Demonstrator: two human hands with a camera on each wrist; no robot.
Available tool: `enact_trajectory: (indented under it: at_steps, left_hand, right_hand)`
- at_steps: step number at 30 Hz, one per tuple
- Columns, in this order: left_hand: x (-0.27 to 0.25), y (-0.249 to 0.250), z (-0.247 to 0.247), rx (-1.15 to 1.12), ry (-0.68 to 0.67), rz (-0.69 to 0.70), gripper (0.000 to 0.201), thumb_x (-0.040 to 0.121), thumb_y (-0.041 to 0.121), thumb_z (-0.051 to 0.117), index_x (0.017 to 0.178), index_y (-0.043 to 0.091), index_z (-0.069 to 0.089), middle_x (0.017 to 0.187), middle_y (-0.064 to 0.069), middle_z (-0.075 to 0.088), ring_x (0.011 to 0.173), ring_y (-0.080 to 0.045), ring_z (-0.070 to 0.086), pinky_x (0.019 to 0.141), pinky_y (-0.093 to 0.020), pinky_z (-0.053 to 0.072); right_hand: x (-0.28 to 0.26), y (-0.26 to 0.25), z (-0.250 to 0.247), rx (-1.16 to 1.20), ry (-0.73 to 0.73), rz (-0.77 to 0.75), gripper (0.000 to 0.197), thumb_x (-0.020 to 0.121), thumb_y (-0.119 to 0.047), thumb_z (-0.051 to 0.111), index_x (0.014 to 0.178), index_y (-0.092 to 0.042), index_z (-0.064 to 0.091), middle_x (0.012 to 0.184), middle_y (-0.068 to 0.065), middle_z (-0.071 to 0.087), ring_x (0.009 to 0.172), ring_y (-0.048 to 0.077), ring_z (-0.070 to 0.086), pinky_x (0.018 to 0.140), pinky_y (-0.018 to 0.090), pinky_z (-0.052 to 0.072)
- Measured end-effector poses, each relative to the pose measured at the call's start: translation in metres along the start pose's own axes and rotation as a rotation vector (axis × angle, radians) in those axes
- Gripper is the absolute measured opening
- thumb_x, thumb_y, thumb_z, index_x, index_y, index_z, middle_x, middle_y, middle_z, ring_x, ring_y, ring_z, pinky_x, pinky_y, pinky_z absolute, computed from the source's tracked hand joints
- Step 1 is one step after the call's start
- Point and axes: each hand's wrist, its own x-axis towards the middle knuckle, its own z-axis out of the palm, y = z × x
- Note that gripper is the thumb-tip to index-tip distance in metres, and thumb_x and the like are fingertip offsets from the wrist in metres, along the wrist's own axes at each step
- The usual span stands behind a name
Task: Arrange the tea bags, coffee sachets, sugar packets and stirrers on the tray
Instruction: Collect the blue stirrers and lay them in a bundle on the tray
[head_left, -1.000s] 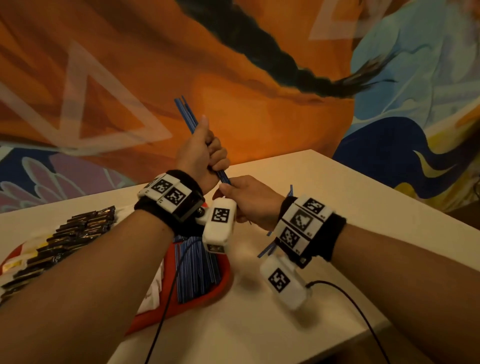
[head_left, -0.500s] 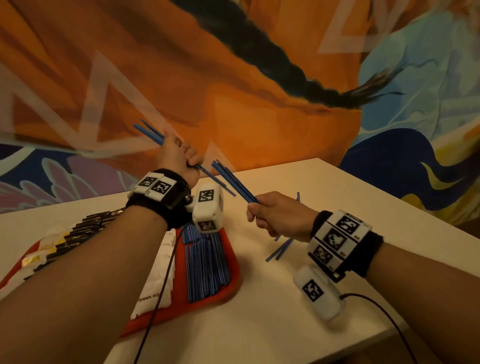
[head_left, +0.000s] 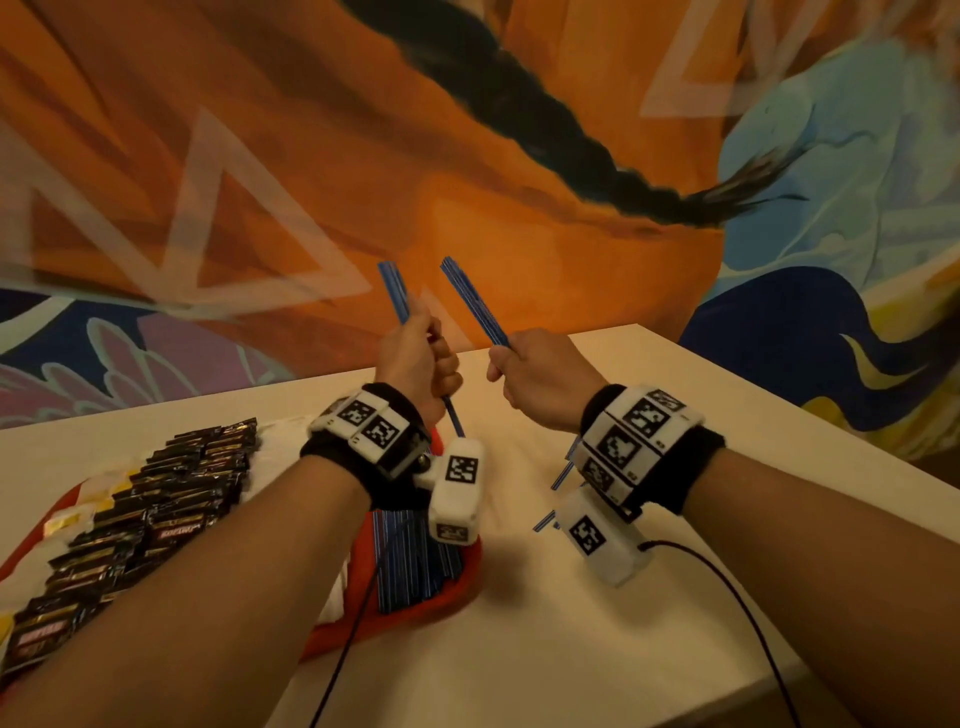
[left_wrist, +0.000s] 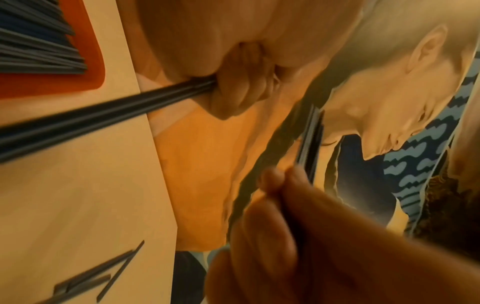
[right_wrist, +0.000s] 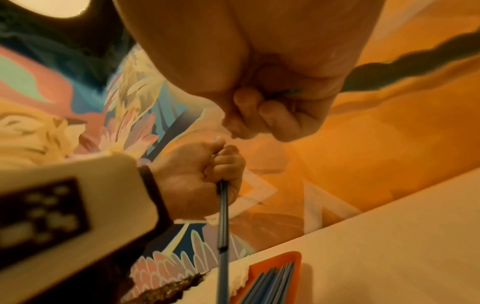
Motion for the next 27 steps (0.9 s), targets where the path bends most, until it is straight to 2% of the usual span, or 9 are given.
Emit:
enact_trajectory:
  at_steps: [2,6,9,11,13,15,21,24,27]
  left_hand:
    - [-0.003,-0.007,0.005,0.043,-0.045,-0.014,0.056,0.089,0.072,0.047,0.072,0.019,0.041,0.057,0.005,0.023,0.041,-0.01,0.019,0.035,-0.021,0.019]
    - [-0.001,-0.013,0.014,0.169,-0.132,-0.071,0.076,0.055,0.089,0.067,0.064,0.016,0.048,0.059,-0.006,0.038,0.047,-0.02,0.04,0.049,-0.028,0.035]
    - [0.01,-0.02,0.013,0.205,-0.114,-0.144,0.113,0.032,0.083,0.083,0.11,0.004,0.064,0.105,-0.024,0.069,0.092,-0.037,0.072,0.084,-0.05,0.058]
    - [0.006,-0.019,0.015,0.184,-0.106,-0.154,0.108,0.043,0.074,0.087,0.123,0.007,0.058,0.111,-0.019,0.071,0.095,-0.034,0.073,0.083,-0.053,0.059]
    - [-0.002,-0.018,0.019,0.174,-0.098,-0.09,0.063,0.076,0.059,0.078,0.106,0.009,0.055,0.085,-0.009,0.067,0.074,-0.024,0.069,0.068,-0.038,0.055]
    - [-0.002,-0.021,0.02,0.198,-0.064,-0.053,0.038,0.093,0.048,0.064,0.101,0.013,0.051,0.071,-0.003,0.054,0.065,-0.021,0.057,0.062,-0.032,0.044]
    - [-0.008,-0.02,0.025,0.245,0.025,0.012,0.04,0.101,0.044,0.052,0.074,0.016,0.047,0.05,0.002,0.045,0.042,-0.016,0.041,0.045,-0.021,0.03]
    - [-0.006,-0.015,0.023,0.216,0.047,0.025,0.044,0.103,0.043,0.048,0.069,0.015,0.045,0.052,0.003,0.046,0.049,-0.017,0.038,0.05,-0.026,0.03]
    - [-0.006,-0.009,0.022,0.218,0.075,0.011,0.043,0.104,0.043,0.046,0.071,0.016,0.044,0.053,0.004,0.043,0.047,-0.016,0.03,0.043,-0.022,0.026]
  right_hand:
    - [0.004,-0.003,0.004,-0.163,0.013,0.005,0.028,0.105,-0.024,0.037,0.095,-0.008,0.058,0.099,0.011,0.06,0.09,0.03,0.056,0.074,0.035,0.046]
    - [-0.001,-0.014,0.008,-0.423,0.008,-0.015,0.011,0.099,-0.023,0.044,0.092,-0.015,0.048,0.082,0.002,0.045,0.078,0.028,0.048,0.068,0.036,0.039]
    - [-0.007,-0.018,0.01,-0.593,0.022,-0.084,0.02,0.1,-0.022,0.044,0.115,-0.013,0.054,0.097,0.006,0.055,0.083,0.029,0.054,0.067,0.036,0.038]
    - [-0.007,-0.017,0.012,-0.647,0.013,-0.121,0.028,0.102,-0.021,0.042,0.127,-0.011,0.049,0.114,0.007,0.059,0.094,0.029,0.058,0.068,0.036,0.037]
    - [-0.007,-0.015,0.013,-0.668,-0.011,-0.155,0.033,0.102,-0.017,0.041,0.133,-0.011,0.044,0.122,0.007,0.058,0.099,0.029,0.059,0.068,0.036,0.037]
    - [-0.008,-0.014,0.011,-0.663,-0.043,-0.167,0.034,0.1,-0.014,0.042,0.134,-0.01,0.044,0.122,0.008,0.058,0.102,0.03,0.058,0.069,0.036,0.038]
    - [-0.011,-0.008,0.005,-0.442,-0.052,-0.061,0.016,0.101,-0.022,0.042,0.112,-0.012,0.049,0.113,0.013,0.059,0.083,0.026,0.05,0.07,0.034,0.039]
    - [-0.013,-0.002,0.006,-0.313,-0.105,-0.04,0.034,0.101,-0.034,0.045,0.127,-0.013,0.048,0.11,0.01,0.059,0.082,0.021,0.054,0.067,0.033,0.041]
    - [-0.017,0.005,0.004,-0.285,-0.19,-0.04,0.046,0.097,-0.039,0.053,0.137,-0.017,0.045,0.109,0.006,0.062,0.088,0.019,0.06,0.072,0.033,0.047]
